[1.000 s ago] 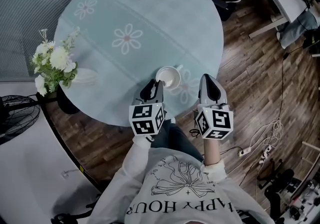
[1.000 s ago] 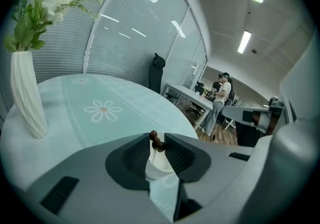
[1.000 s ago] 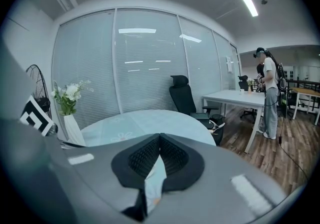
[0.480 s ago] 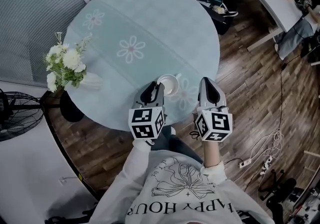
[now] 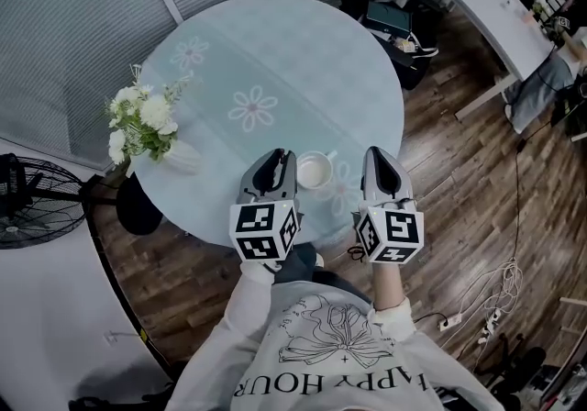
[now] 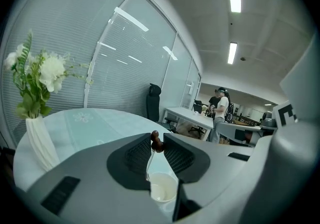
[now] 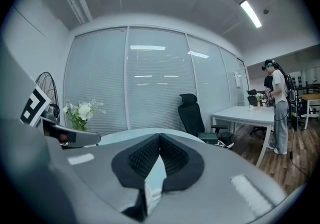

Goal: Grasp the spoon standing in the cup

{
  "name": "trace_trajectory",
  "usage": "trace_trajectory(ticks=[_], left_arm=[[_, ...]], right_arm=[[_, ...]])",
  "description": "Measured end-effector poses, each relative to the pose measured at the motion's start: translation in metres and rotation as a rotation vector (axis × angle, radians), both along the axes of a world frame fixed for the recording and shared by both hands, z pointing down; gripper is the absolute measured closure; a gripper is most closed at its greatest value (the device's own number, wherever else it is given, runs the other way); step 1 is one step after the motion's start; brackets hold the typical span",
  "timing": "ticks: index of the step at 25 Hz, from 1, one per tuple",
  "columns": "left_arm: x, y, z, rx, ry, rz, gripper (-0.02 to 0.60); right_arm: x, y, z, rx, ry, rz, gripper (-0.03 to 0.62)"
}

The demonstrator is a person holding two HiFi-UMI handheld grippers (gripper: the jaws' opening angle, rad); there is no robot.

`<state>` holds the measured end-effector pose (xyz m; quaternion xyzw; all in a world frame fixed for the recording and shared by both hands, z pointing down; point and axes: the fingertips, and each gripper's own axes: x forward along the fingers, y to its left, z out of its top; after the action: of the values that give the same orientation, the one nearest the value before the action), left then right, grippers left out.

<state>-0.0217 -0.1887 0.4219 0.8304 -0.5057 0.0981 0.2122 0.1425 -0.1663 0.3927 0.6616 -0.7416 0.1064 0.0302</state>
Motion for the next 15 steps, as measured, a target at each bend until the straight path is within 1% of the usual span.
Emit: trace_trajectory(ticks=[4,15], left_arm=[[-0.012,-0.002,-0.015,0.041,-0.002,-0.029,0.534],[-0.05,-0.004,-0.054,0.121,-0.01,-0.117,0.534]], right_arm=[[-0.009,-0.002,-0.01,0.028,0.001,-0.021,0.583],[-0.036,-0.012,-0.037,0.086,0.002,-0.087,0.583]])
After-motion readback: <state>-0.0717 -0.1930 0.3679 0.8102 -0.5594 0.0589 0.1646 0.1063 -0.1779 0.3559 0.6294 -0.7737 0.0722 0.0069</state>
